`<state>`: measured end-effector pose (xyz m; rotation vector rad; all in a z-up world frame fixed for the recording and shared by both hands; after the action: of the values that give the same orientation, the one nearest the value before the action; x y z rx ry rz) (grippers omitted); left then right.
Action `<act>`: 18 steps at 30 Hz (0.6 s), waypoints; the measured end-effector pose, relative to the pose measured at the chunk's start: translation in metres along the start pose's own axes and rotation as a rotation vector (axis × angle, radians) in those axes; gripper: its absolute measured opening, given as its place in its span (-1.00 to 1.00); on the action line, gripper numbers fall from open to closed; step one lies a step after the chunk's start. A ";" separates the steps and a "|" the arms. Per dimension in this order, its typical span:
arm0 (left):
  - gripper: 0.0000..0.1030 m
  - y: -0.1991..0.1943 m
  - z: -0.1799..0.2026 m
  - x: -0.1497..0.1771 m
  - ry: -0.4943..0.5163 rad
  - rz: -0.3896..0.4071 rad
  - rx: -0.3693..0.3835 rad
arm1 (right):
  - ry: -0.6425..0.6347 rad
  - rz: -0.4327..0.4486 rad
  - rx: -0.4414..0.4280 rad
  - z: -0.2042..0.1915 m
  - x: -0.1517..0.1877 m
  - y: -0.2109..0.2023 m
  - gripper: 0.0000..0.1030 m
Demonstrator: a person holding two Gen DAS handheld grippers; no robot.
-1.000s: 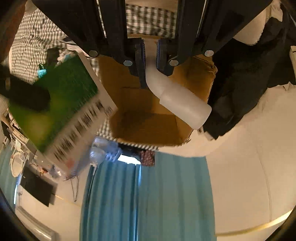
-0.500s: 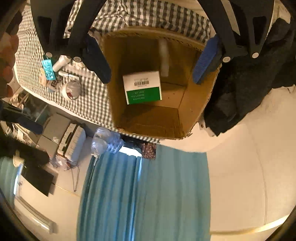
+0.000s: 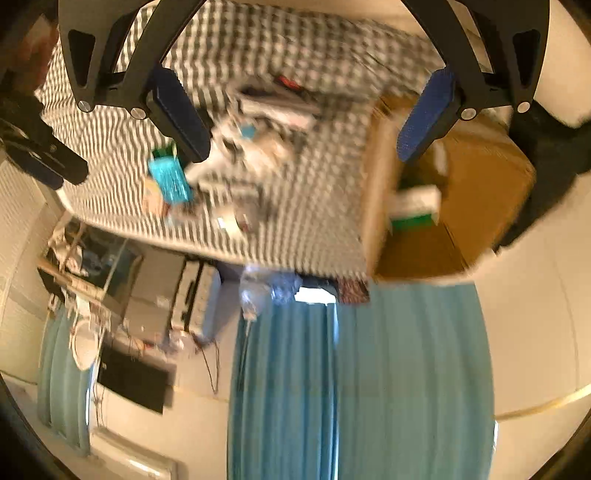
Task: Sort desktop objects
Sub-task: 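Move both tools back over the pile of items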
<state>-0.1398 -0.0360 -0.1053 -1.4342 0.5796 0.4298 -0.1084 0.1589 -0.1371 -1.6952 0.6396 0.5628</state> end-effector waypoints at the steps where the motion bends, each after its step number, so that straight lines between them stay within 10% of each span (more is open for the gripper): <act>1: 1.00 0.015 0.008 0.013 0.002 -0.030 -0.009 | 0.021 -0.009 -0.007 0.007 0.016 0.004 0.99; 9: 1.00 0.090 0.024 0.075 -0.057 -0.202 -0.036 | -0.016 -0.092 0.015 0.016 0.031 0.040 0.99; 18: 1.00 0.124 0.025 0.073 -0.053 -0.181 0.043 | 0.071 -0.245 -0.025 0.029 0.043 0.105 0.98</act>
<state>-0.1538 -0.0033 -0.2468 -1.4159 0.4102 0.3086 -0.1491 0.1647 -0.2464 -1.7918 0.4672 0.3389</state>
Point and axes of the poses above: each gripper's, at about its wrist camera, not at the fingertips, and y roughly the way its jaws point, z to its right, x to its underside, the point moved 4 cm from there along y, roughly the way its jaws point, and after that the axes turned 12 degrees about -z, right-handed, at the moved point
